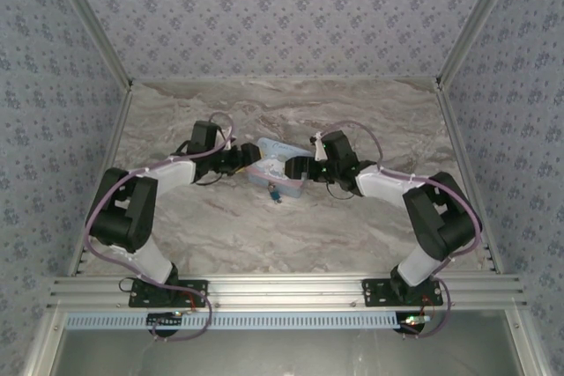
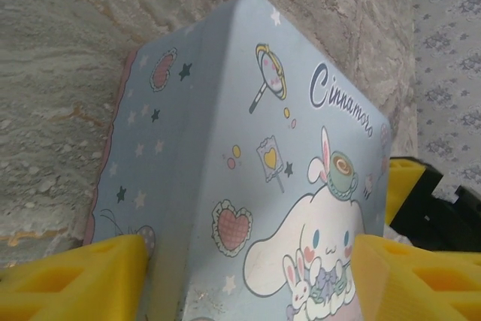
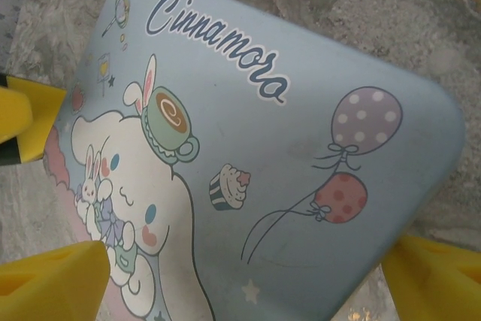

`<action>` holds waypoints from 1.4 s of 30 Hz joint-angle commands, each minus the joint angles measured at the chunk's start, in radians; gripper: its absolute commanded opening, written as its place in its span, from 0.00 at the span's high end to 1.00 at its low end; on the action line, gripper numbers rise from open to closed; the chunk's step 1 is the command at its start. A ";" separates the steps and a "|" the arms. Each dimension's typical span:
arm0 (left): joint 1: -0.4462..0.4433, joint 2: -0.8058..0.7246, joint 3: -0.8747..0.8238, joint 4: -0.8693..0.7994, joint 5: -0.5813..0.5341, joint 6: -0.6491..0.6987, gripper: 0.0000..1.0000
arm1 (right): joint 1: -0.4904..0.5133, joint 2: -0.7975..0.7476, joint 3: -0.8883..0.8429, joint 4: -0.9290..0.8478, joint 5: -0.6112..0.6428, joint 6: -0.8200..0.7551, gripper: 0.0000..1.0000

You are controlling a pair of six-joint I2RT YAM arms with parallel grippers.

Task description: Unlock the padlock with the key

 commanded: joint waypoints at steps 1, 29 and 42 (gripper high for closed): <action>-0.045 -0.074 -0.052 0.022 0.029 -0.007 0.29 | 0.016 0.050 0.084 -0.017 -0.126 -0.086 0.06; -0.009 -0.451 -0.238 -0.155 -0.242 -0.016 0.09 | 0.200 -0.364 -0.198 -0.137 0.102 -0.394 0.11; 0.038 -0.164 -0.125 -0.041 -0.114 -0.010 0.05 | 0.309 -0.136 -0.181 -0.028 0.207 -0.400 0.29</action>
